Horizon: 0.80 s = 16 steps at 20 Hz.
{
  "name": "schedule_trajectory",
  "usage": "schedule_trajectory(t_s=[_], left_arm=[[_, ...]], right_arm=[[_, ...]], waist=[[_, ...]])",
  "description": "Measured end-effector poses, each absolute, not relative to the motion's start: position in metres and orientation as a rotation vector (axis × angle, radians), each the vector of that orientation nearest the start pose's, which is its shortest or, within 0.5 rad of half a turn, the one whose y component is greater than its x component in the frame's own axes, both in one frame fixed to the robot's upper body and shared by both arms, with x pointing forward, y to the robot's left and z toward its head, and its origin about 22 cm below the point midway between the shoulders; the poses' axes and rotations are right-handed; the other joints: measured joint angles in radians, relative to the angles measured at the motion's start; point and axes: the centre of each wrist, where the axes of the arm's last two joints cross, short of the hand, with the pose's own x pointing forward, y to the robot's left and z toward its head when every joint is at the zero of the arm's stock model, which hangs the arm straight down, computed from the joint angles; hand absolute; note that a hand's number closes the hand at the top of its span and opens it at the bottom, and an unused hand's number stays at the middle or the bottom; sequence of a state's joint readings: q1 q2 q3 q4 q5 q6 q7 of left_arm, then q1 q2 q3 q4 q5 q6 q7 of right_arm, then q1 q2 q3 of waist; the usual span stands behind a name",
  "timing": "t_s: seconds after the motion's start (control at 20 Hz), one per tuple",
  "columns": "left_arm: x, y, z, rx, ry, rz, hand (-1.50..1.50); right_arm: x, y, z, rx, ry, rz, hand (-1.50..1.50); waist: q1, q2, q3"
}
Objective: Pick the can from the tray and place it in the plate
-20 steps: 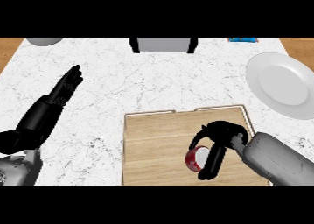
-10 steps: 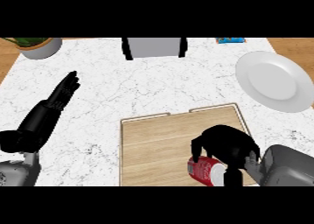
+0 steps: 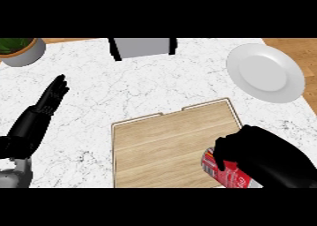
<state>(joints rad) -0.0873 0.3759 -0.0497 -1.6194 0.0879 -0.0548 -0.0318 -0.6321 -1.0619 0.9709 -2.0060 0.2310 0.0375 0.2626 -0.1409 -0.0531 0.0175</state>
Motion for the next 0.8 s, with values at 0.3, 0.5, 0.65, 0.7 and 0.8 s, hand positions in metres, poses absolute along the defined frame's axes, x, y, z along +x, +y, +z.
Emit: schedule_trajectory(t_s=[0.3,0.5,0.65,0.7,0.8], left_arm=[[0.256,0.301,0.062,0.142,-1.719,-0.332,0.0],[0.253,0.299,0.064,0.134,-1.73,-0.332,0.0],[0.252,0.297,0.065,0.128,-1.738,-0.344,0.0],[0.252,0.296,0.067,0.123,-1.744,-0.35,0.0],[0.254,0.295,0.067,0.114,-1.752,-0.364,0.0]], right_arm=[[0.212,-0.246,0.158,-0.531,-1.696,1.722,1.5],[0.216,-0.284,0.154,-0.631,-1.78,1.62,1.5],[0.218,-0.316,0.145,-0.699,-1.826,1.533,1.5],[0.219,-0.328,0.144,-0.72,-1.835,1.514,1.5],[0.219,-0.351,0.143,-0.757,-1.843,1.476,1.5]], waist=[[-0.016,0.018,-0.001],[-0.011,0.026,-0.003],[0.006,0.033,-0.005],[0.014,0.035,-0.006],[0.031,0.039,-0.009]])
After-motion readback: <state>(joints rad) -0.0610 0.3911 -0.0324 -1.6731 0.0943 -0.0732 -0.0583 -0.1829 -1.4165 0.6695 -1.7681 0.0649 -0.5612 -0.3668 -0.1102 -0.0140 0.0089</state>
